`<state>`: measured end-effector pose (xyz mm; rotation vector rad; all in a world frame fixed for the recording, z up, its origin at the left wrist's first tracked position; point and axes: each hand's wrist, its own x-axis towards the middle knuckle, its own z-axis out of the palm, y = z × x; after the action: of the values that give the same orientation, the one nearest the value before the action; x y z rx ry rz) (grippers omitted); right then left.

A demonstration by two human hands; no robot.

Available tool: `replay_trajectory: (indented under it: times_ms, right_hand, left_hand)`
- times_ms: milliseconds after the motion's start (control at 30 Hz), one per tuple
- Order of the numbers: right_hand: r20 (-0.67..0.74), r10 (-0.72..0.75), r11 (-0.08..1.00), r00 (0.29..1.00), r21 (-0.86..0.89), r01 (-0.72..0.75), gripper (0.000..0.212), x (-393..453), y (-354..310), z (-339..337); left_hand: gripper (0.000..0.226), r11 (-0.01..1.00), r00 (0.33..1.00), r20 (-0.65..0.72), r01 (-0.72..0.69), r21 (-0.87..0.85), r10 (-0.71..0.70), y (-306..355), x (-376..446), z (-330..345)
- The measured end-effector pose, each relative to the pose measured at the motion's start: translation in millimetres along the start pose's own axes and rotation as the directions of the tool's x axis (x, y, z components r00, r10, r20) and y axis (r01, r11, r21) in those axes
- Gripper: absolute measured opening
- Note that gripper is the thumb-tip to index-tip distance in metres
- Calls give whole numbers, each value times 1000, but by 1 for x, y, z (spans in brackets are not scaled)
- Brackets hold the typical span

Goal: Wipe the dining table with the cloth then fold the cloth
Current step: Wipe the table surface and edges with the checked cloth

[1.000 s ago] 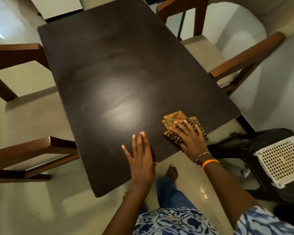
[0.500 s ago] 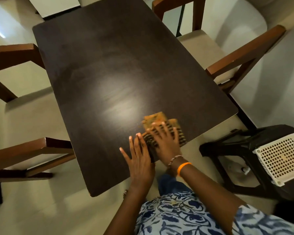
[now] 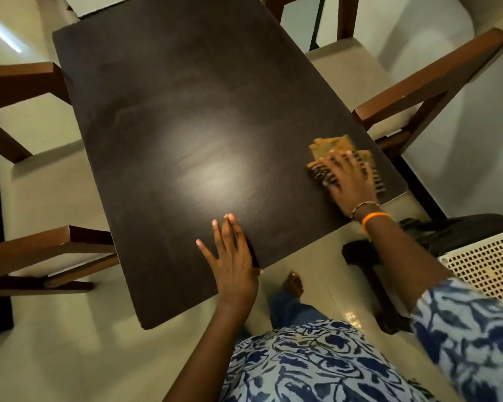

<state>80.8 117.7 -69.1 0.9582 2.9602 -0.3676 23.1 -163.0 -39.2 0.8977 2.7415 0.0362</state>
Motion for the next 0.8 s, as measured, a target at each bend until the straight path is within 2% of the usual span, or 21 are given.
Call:
replay_trajectory:
  times_ms: [67,133,267,367,467,567,633,700,800]
  right_hand:
    - [-21,162,987,987,17,-162,55,10,27,-10]
    - [-43,248,969,968,30,-247,53,16,36,-13]
    - [-63,361,930,931,105,-353,54,16,0,-8]
    - [-33,205,975,978,93,-202,56,5,-59,2]
    - [89,-65,993,994,109,56,54,-9,-128,18]
    - [181,-401,916,898,108,387,56,-16,-159,29]
    - [204,-521,853,829,79,516,62,-6,-142,26]
    - [166,-533,845,830,60,531,54,10,-115,22]
    - [72,-334,943,940,10,334,53,41,-61,9]
  left_hand:
    - [134,999,1000,24,18,-30,-17,0,0,-1]
    - [132,999,999,39,21,-44,-19,-1,0,-3]
    - [131,999,998,56,33,-32,-32,-2,0,-4]
    - [134,1000,999,21,28,-10,-28,-1,-1,-3]
    - [136,998,998,30,59,4,-59,7,1,-2]
    - [130,998,997,46,63,1,-63,20,4,-2]
    - [128,998,996,61,60,2,-60,30,7,-4]
    - [128,999,997,62,38,4,-38,38,12,-8]
    - [124,1000,996,84,2,-31,1,50,21,-13]
